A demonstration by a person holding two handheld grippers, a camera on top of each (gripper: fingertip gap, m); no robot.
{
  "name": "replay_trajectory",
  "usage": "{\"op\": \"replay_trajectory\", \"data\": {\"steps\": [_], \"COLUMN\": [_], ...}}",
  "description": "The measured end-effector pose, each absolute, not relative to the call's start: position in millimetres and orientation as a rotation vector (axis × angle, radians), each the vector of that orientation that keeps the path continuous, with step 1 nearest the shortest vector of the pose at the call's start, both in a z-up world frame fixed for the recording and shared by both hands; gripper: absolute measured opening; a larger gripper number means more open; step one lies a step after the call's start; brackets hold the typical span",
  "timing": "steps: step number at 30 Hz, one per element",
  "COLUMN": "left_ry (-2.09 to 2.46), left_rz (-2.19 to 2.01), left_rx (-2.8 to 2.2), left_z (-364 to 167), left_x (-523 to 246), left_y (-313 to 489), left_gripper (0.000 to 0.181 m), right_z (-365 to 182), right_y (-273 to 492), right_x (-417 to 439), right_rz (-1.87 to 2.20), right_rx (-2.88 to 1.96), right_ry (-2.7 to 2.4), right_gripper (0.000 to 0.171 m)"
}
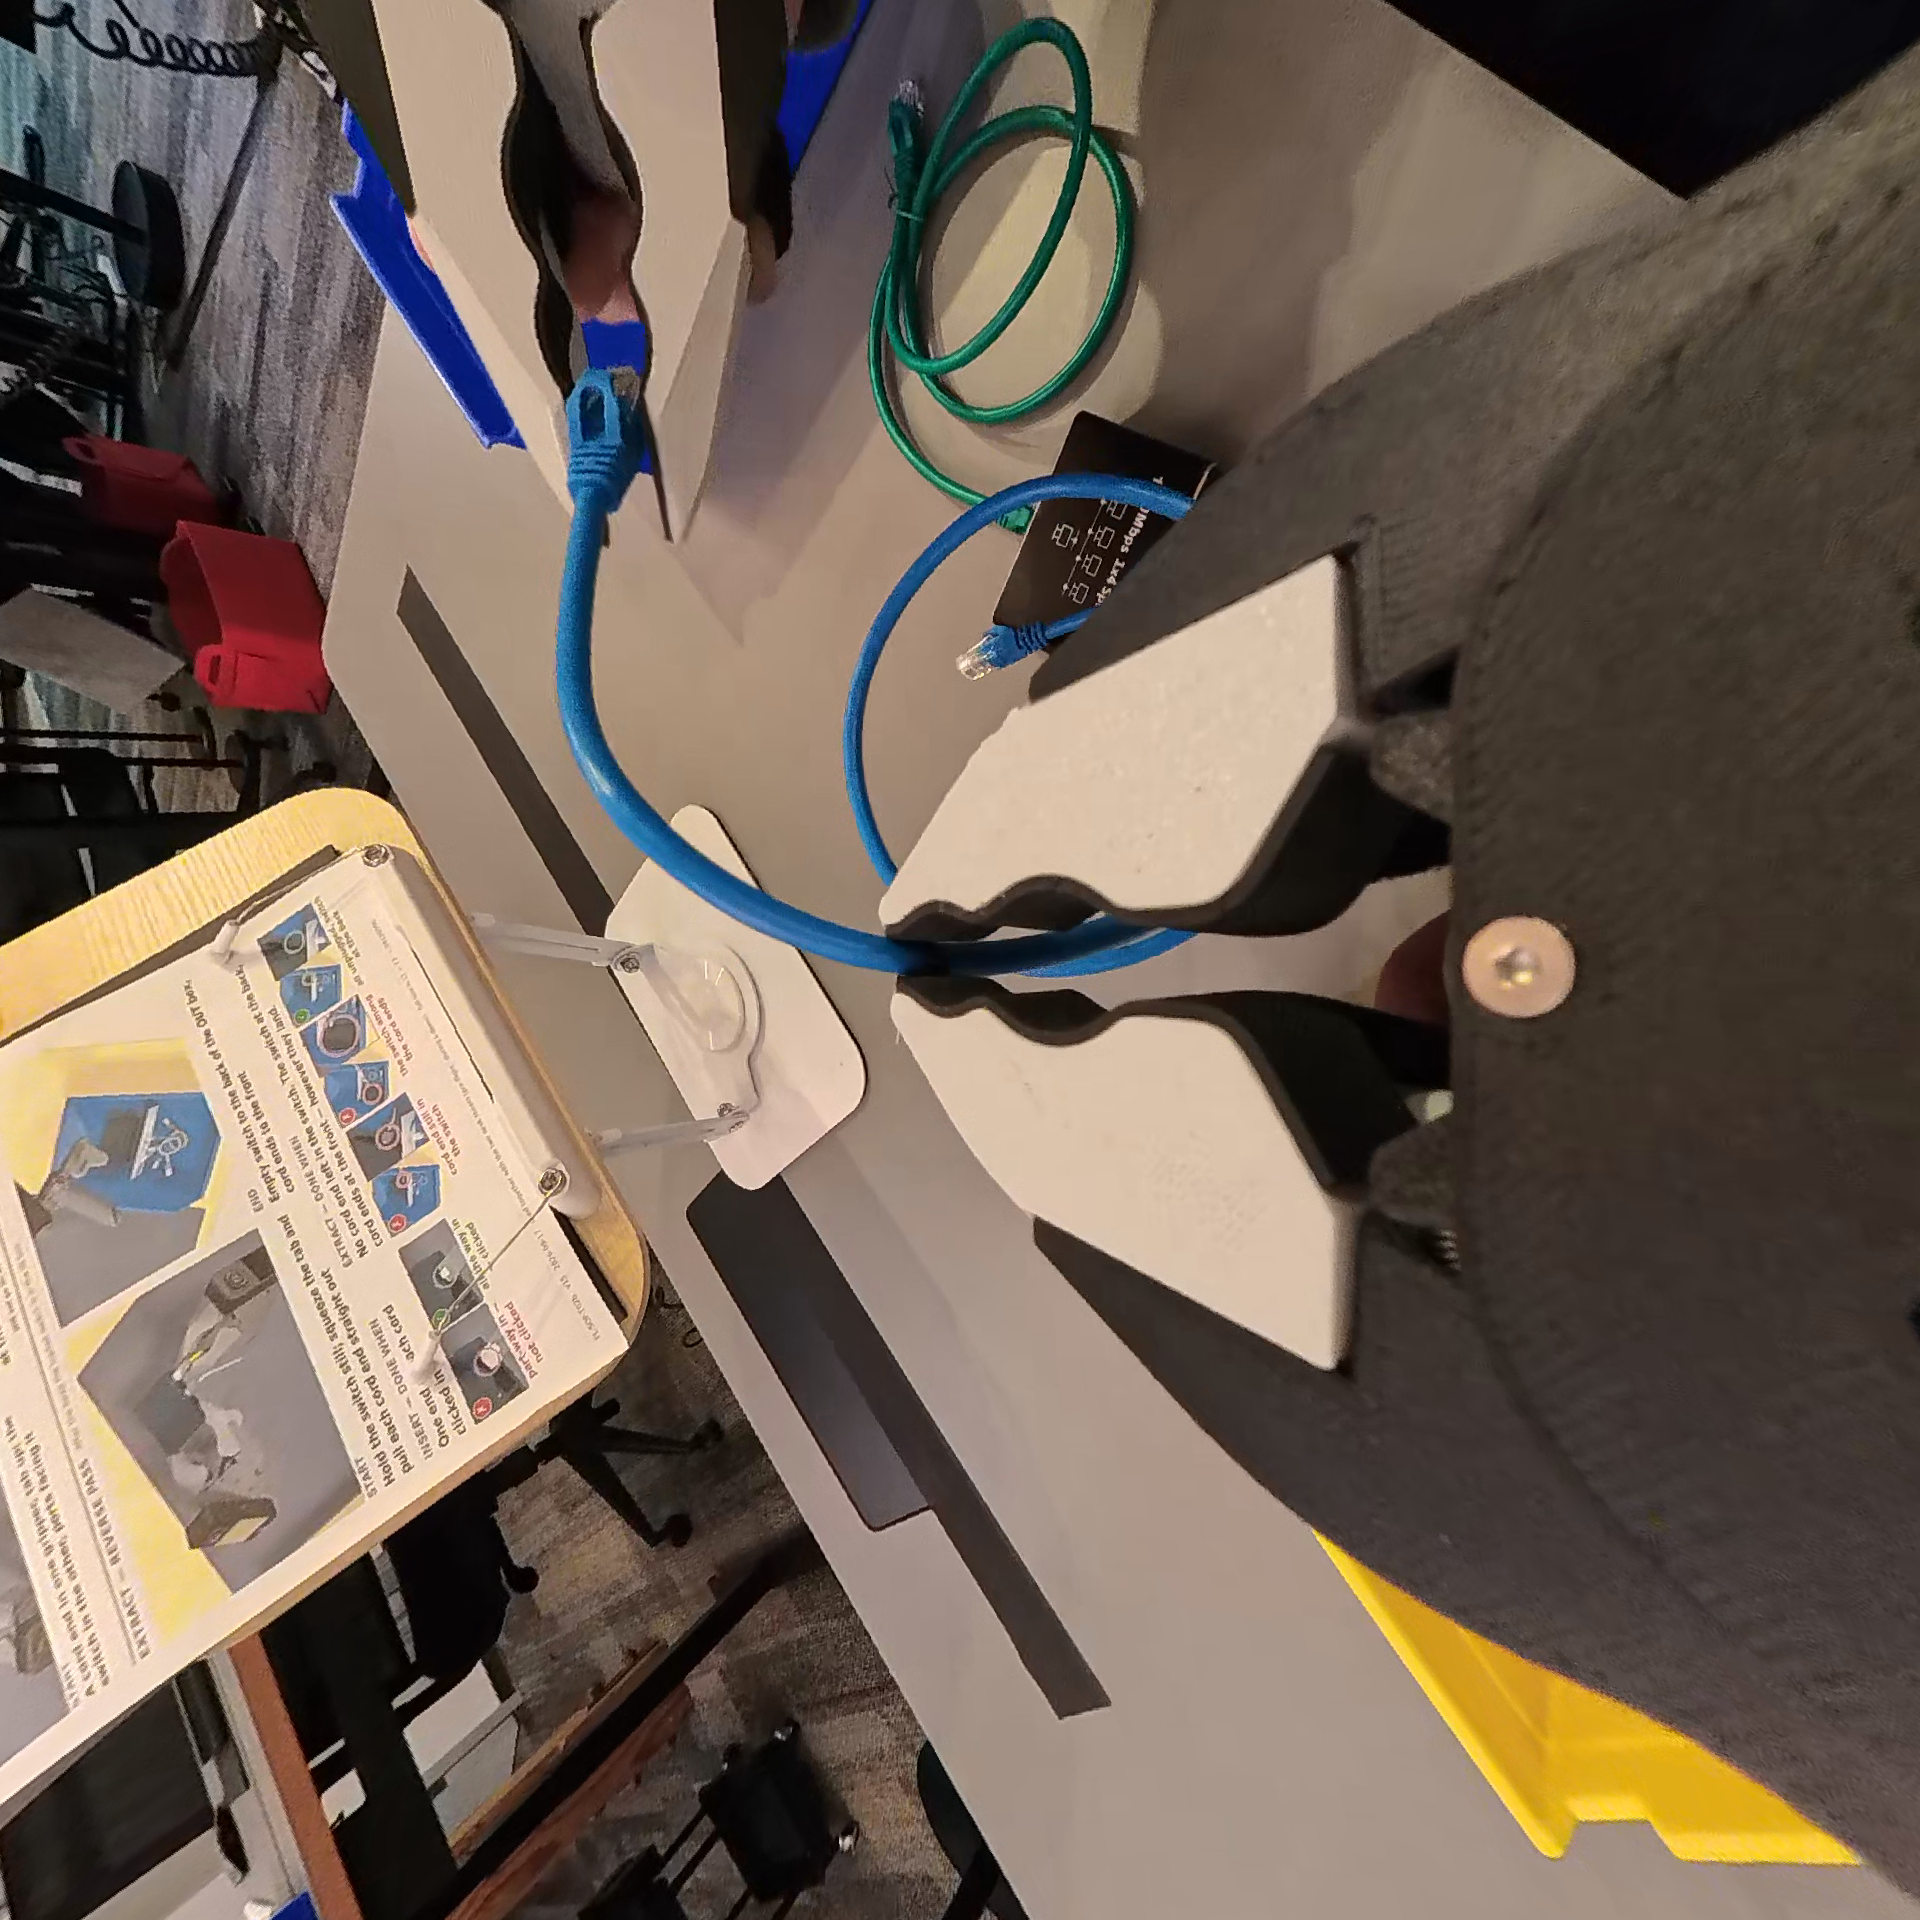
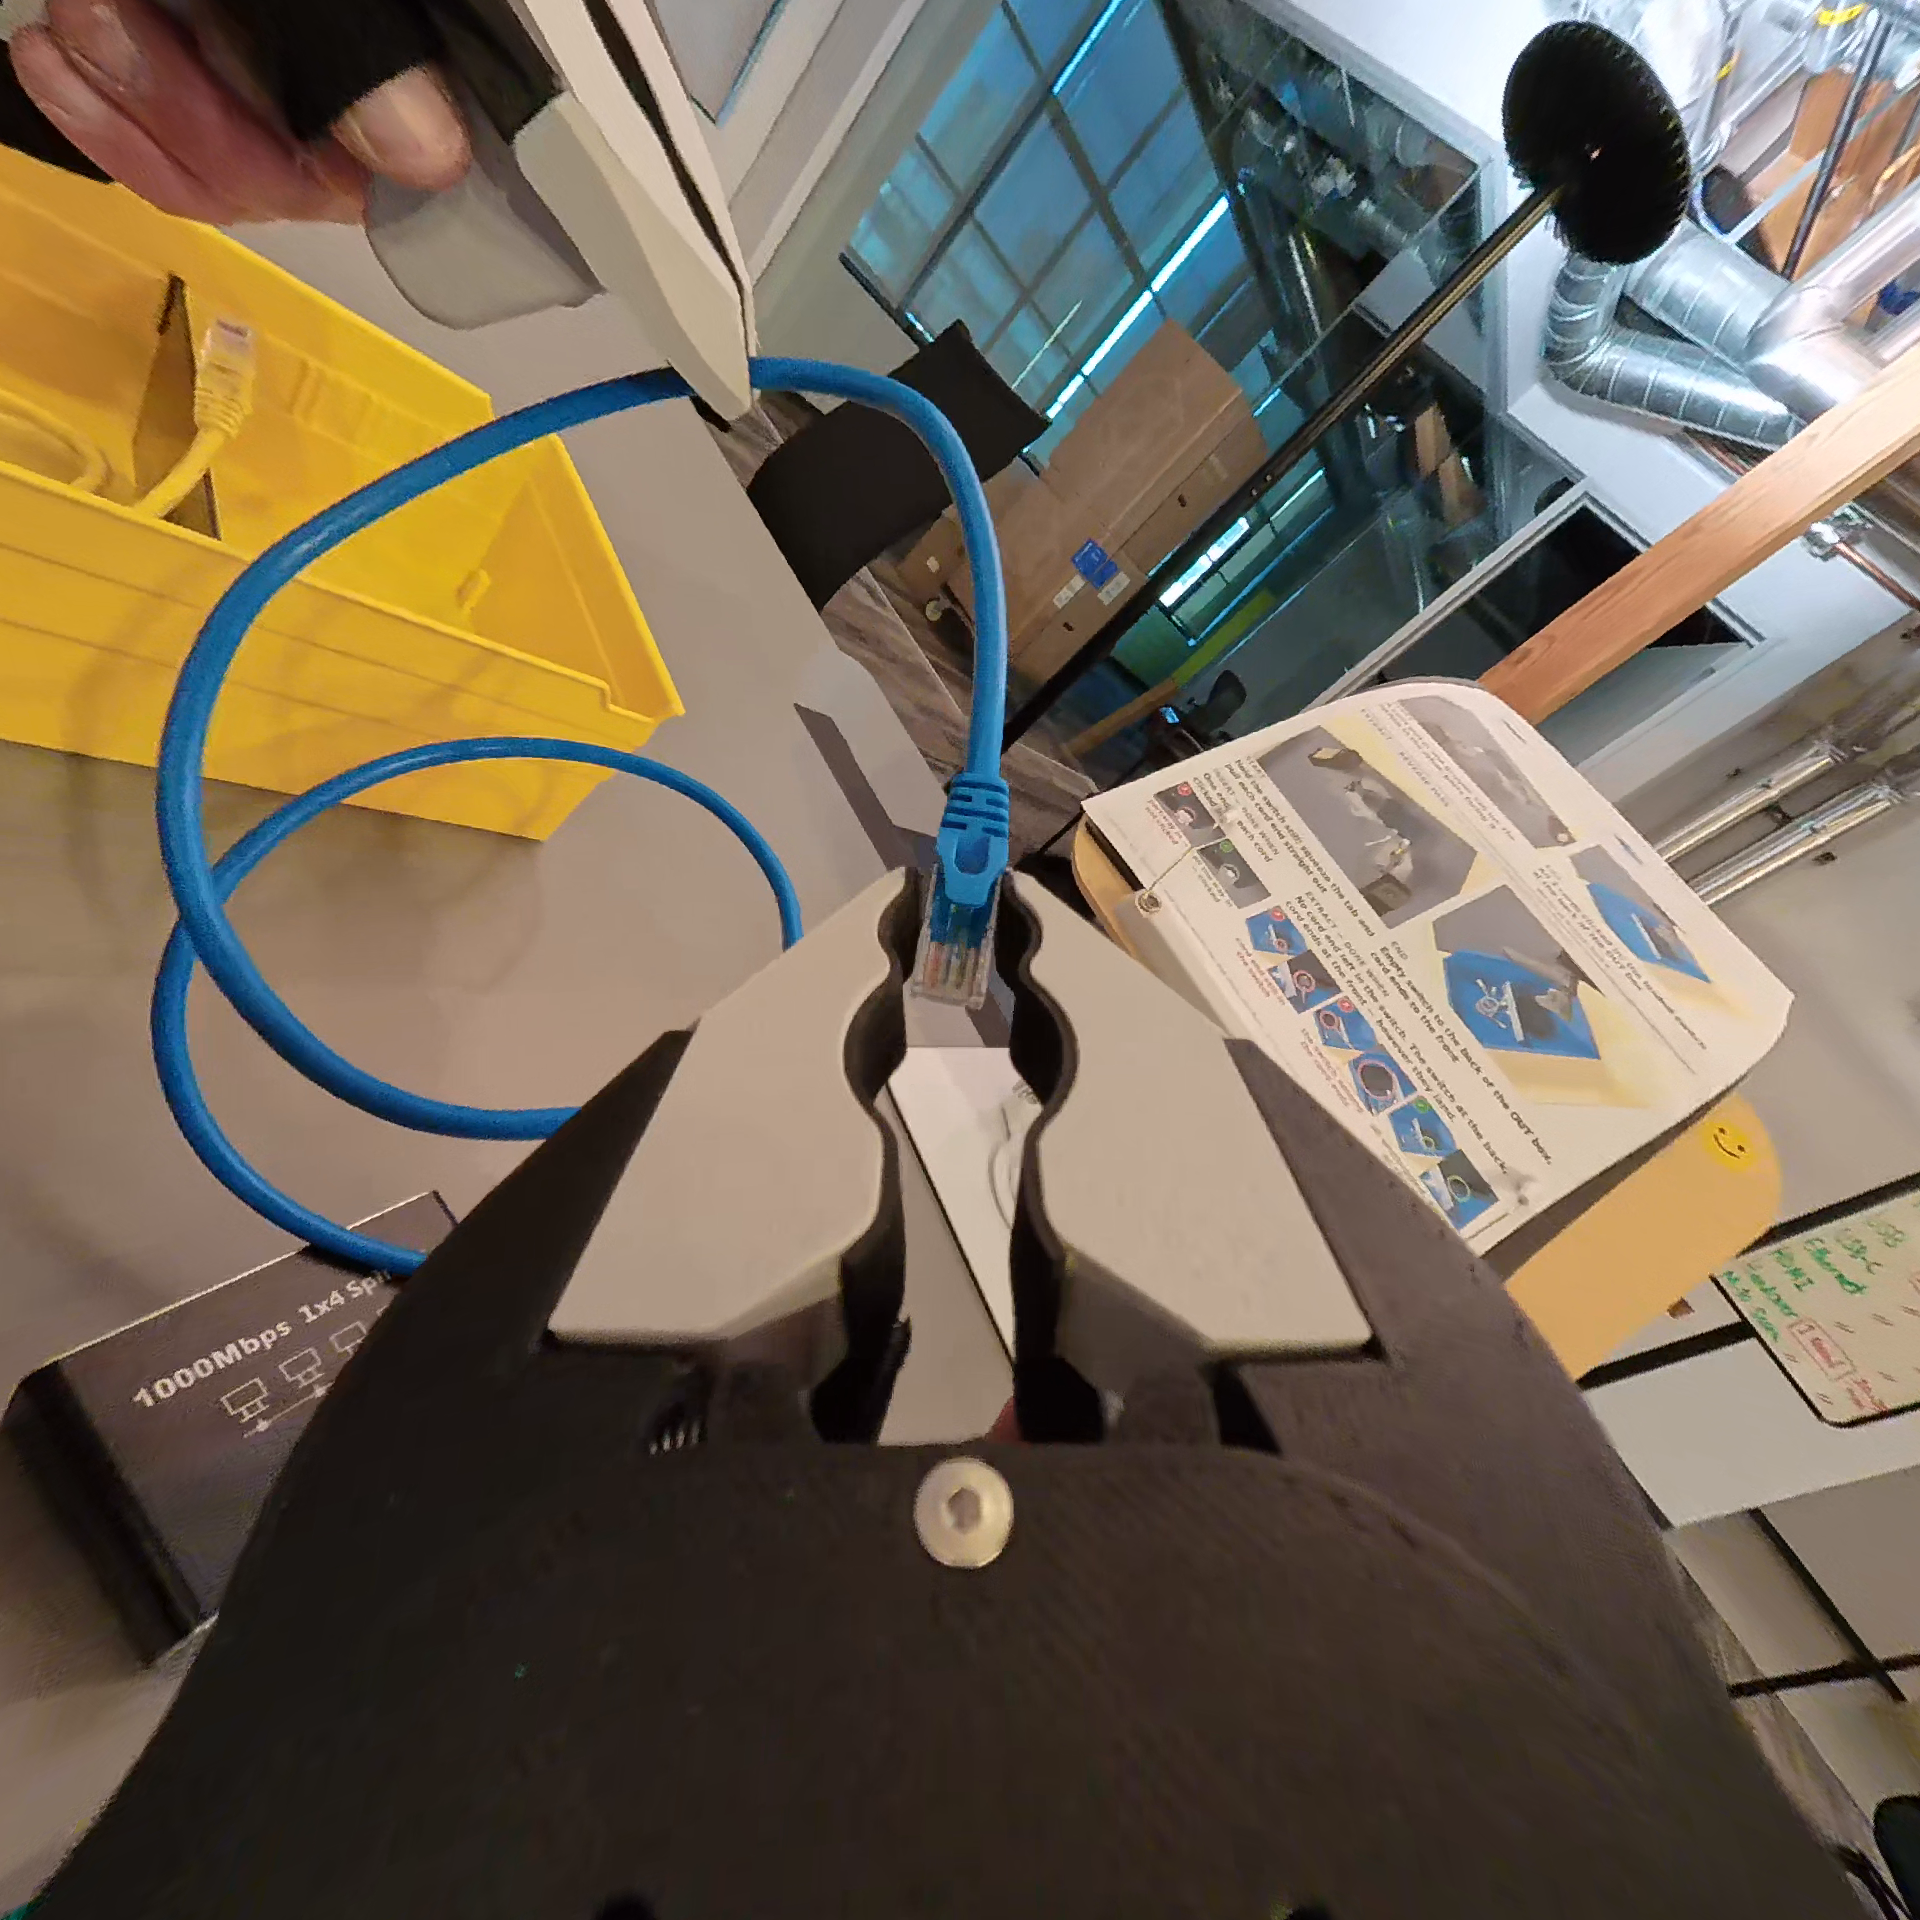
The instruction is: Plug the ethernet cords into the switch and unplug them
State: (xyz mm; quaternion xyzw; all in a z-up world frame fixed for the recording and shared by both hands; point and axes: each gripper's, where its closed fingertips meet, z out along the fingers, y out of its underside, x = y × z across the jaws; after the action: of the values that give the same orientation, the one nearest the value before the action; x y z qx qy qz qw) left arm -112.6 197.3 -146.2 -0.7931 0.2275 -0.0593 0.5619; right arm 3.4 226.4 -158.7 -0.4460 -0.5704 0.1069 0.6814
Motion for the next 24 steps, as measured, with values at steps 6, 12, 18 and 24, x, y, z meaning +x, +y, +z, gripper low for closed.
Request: {"op": "replay_trajectory", "data": {"steps": [6,12,18,24], "left_ry": [0.552,0.644,0.904,1.215], "left_rz": [-0.153,-0.203,-0.231,-0.356], "left_rx": [-1.862,-1.813,-1.669,-1.76], "left_z": [-146.9,-141.2,-125.9,-180.9], "left_x": [-109.9,-100.1,-58.5,12.2], "left_y": [196.4,190.0,161.7,130.3], "left_gripper": [0.006,0.026,0.037,0.042], "right_z": [-153.9,-161.4,-179.2,-171.1], "right_y": [225.4,218.3,221.9,219.1], "right_x": [6.2,2.3,-5.2,-7.3], "right_rz": [0.315,0.383,0.399,0.498], "right_rx": [-1.027,-1.052,-1.137,-1.17], "right_ry": [-1.262,-1.326,-1.353,-1.307], "right_gripper": [0.009,0.009,0.009,0.009]}}
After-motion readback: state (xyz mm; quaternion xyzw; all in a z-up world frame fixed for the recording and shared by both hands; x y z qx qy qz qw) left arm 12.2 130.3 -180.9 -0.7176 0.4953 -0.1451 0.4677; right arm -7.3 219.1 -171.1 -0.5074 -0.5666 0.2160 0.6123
